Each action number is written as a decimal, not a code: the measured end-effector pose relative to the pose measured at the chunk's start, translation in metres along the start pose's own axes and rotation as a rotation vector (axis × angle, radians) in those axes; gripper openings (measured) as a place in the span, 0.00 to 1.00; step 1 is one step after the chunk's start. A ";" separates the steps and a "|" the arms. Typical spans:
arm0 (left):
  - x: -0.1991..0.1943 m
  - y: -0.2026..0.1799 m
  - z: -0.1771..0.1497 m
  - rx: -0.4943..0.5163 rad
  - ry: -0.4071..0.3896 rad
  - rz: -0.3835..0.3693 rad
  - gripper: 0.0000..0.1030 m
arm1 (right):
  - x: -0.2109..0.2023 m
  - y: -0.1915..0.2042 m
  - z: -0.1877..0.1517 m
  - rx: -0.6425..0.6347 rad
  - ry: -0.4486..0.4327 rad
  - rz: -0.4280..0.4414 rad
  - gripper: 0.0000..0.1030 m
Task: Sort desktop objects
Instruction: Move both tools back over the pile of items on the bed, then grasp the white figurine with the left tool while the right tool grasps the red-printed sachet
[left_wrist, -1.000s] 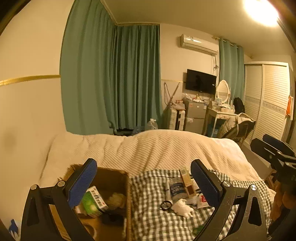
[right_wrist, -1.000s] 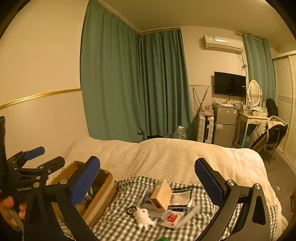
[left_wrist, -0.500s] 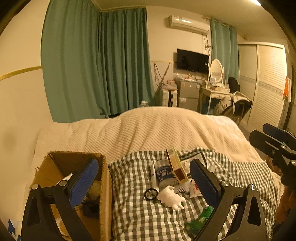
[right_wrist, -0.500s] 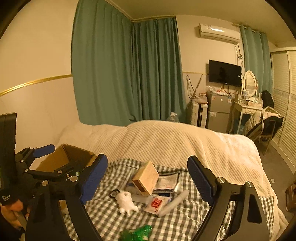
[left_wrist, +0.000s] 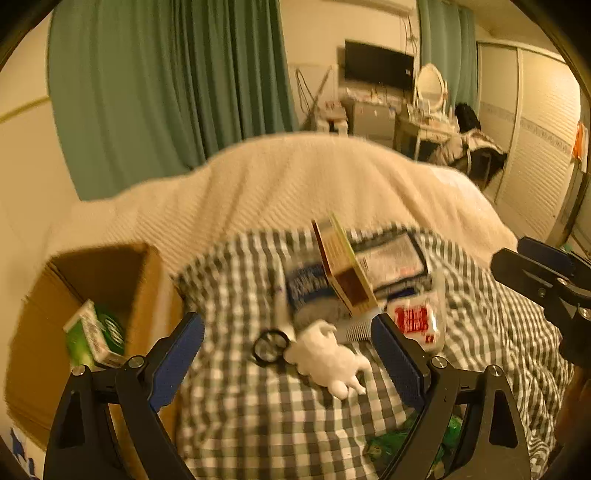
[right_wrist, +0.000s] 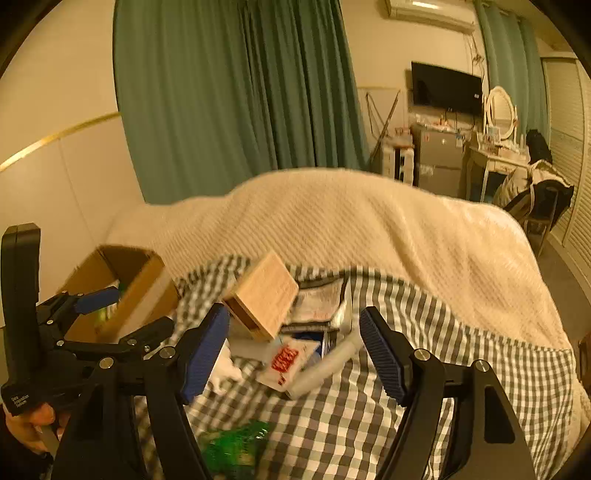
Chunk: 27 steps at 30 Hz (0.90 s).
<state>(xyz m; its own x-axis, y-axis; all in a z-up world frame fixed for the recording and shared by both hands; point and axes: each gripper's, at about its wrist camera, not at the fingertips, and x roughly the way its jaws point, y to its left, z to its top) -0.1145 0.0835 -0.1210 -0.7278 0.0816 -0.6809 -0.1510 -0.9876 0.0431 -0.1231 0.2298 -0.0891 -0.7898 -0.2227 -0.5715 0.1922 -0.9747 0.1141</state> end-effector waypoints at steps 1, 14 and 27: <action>0.007 -0.003 -0.003 0.008 0.017 0.001 0.90 | 0.007 -0.002 -0.003 0.004 0.014 0.004 0.71; 0.071 -0.016 -0.025 0.059 0.201 -0.005 0.89 | 0.086 -0.017 -0.040 0.057 0.215 0.103 0.58; 0.077 -0.031 -0.033 0.104 0.209 -0.040 0.40 | 0.095 -0.015 -0.049 0.035 0.214 0.072 0.20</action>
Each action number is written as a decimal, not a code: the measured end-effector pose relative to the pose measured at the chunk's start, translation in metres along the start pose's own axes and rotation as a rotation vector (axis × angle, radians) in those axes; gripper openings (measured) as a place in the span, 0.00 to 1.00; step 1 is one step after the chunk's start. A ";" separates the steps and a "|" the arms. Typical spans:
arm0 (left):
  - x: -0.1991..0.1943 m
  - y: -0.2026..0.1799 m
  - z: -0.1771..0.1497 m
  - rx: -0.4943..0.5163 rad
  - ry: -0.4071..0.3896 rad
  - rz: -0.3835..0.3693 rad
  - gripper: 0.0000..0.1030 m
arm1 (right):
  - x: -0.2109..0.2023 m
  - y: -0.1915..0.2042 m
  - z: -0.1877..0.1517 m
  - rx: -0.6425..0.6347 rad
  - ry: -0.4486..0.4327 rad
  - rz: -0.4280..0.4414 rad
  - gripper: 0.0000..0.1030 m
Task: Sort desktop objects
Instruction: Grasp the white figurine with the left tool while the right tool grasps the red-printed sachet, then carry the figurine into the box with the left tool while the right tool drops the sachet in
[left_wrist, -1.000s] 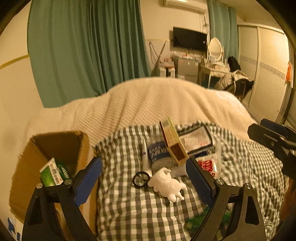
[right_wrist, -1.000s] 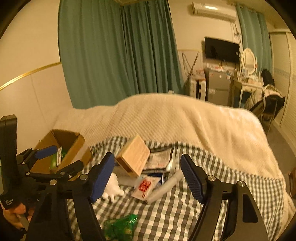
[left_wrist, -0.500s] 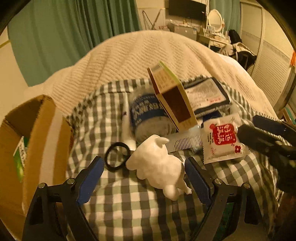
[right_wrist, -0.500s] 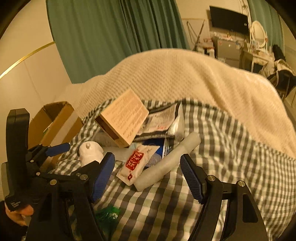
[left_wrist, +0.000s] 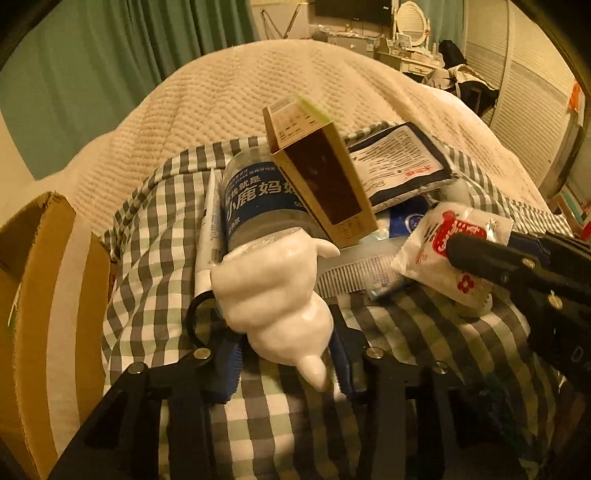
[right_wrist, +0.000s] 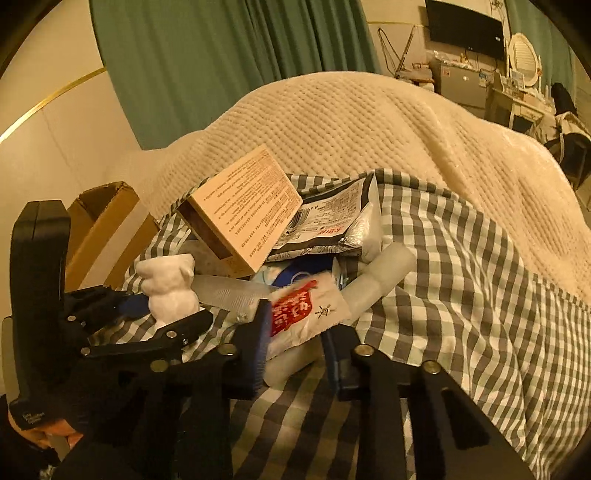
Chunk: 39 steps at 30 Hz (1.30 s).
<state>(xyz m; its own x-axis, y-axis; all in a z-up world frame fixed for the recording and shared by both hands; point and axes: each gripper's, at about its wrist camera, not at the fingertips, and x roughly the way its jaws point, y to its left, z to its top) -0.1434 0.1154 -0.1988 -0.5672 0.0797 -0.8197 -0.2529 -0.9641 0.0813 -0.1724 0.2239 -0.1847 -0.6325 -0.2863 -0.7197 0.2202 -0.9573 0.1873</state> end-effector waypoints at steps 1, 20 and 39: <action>-0.003 -0.001 -0.001 0.004 -0.011 0.002 0.40 | -0.002 0.001 0.000 -0.004 -0.008 -0.002 0.17; -0.091 0.006 -0.011 0.025 -0.232 -0.020 0.40 | -0.069 0.041 -0.011 -0.039 -0.165 -0.019 0.03; -0.192 0.058 -0.015 -0.009 -0.490 0.014 0.40 | -0.144 0.115 0.012 -0.107 -0.392 -0.015 0.03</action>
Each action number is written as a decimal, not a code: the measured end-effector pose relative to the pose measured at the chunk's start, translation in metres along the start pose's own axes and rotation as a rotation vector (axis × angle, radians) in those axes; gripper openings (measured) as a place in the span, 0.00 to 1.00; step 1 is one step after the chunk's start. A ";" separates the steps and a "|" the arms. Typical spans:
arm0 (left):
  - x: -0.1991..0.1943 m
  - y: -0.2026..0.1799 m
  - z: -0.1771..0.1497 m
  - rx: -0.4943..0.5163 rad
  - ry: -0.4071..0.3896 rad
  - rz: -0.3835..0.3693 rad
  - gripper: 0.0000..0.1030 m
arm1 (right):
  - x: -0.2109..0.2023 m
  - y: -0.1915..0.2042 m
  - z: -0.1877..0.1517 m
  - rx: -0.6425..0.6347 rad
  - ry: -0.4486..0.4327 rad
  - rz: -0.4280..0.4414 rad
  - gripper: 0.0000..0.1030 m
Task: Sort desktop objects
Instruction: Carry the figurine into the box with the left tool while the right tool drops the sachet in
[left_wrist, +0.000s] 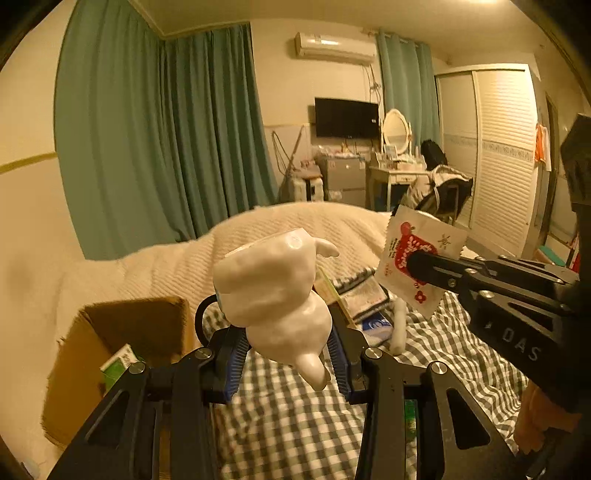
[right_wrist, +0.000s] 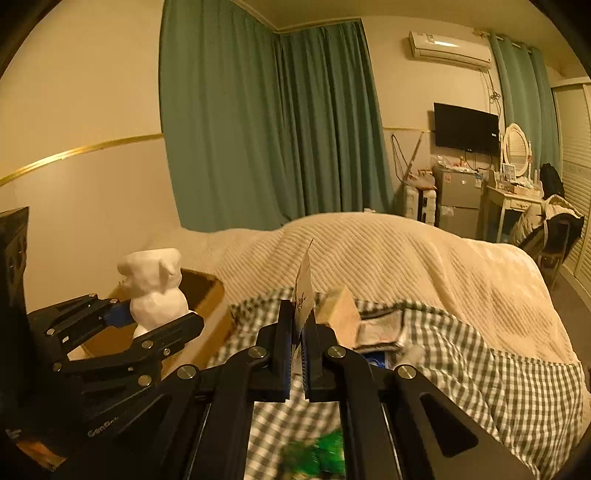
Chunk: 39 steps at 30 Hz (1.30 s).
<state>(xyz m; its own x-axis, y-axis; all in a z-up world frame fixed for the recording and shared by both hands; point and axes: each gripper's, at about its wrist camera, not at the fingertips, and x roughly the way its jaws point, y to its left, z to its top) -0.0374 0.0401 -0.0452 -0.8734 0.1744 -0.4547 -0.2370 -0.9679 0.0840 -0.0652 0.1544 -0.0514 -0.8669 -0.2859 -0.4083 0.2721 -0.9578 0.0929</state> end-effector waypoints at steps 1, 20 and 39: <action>-0.002 0.003 0.001 0.002 -0.009 0.007 0.40 | 0.001 0.004 0.001 -0.001 -0.003 0.001 0.03; -0.004 0.150 -0.024 -0.194 -0.023 0.227 0.40 | 0.077 0.121 0.029 -0.067 0.084 0.184 0.03; 0.081 0.228 -0.120 -0.340 0.305 0.369 0.40 | 0.202 0.195 -0.040 -0.163 0.371 0.310 0.04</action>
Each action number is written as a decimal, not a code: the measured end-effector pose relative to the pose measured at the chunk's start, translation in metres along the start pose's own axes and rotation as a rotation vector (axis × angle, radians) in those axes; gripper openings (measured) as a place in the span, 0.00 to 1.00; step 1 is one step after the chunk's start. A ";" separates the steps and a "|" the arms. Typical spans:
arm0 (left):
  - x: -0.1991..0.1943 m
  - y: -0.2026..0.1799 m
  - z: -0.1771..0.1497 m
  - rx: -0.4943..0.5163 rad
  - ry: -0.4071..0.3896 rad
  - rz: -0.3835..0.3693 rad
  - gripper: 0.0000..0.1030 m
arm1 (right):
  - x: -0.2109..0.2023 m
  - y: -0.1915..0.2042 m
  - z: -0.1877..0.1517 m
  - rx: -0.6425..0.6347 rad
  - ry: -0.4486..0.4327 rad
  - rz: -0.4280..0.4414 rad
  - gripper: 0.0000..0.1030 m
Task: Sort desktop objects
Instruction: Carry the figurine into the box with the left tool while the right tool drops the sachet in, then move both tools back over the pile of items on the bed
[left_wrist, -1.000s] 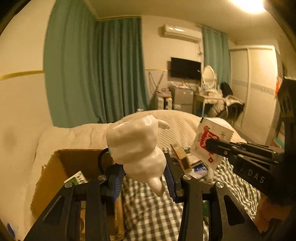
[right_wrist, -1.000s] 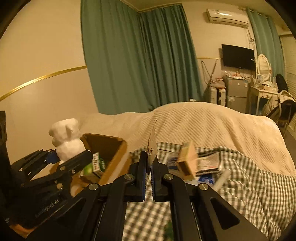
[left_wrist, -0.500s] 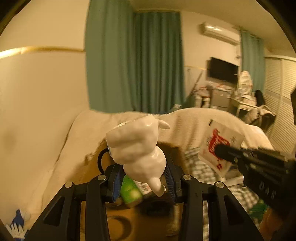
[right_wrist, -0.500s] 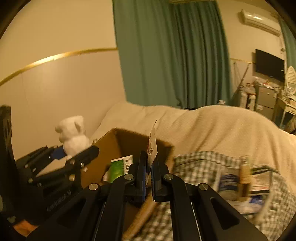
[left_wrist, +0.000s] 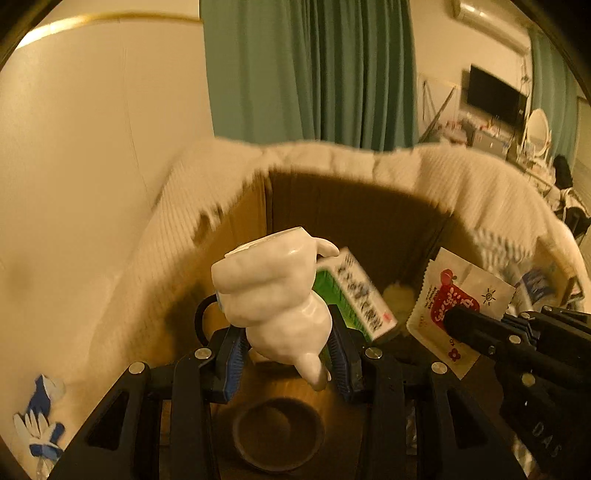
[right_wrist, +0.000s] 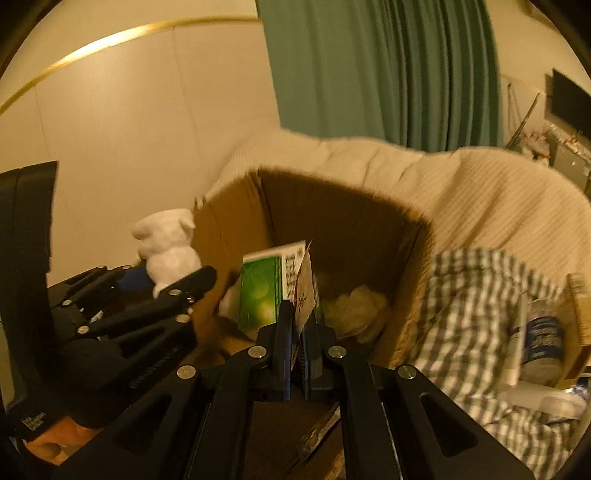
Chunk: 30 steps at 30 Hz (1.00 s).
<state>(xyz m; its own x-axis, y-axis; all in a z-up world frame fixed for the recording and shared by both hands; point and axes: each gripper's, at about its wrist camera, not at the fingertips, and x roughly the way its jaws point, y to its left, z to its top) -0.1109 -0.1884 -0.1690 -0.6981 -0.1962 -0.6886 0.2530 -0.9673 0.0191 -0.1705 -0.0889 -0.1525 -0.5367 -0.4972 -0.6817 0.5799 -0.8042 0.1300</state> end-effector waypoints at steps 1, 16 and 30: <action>0.002 0.000 -0.003 -0.005 0.009 -0.006 0.40 | 0.004 -0.001 -0.002 0.000 0.018 0.003 0.04; -0.065 -0.005 0.013 0.000 -0.140 -0.007 0.69 | -0.062 -0.016 -0.002 0.090 -0.150 0.003 0.63; -0.179 -0.040 0.022 0.031 -0.393 -0.031 1.00 | -0.213 -0.021 -0.017 0.064 -0.441 -0.154 0.98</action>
<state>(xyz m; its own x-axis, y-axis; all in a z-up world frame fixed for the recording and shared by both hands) -0.0107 -0.1186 -0.0310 -0.9099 -0.2072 -0.3595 0.2112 -0.9770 0.0286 -0.0581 0.0393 -0.0227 -0.8308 -0.4500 -0.3275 0.4414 -0.8912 0.1048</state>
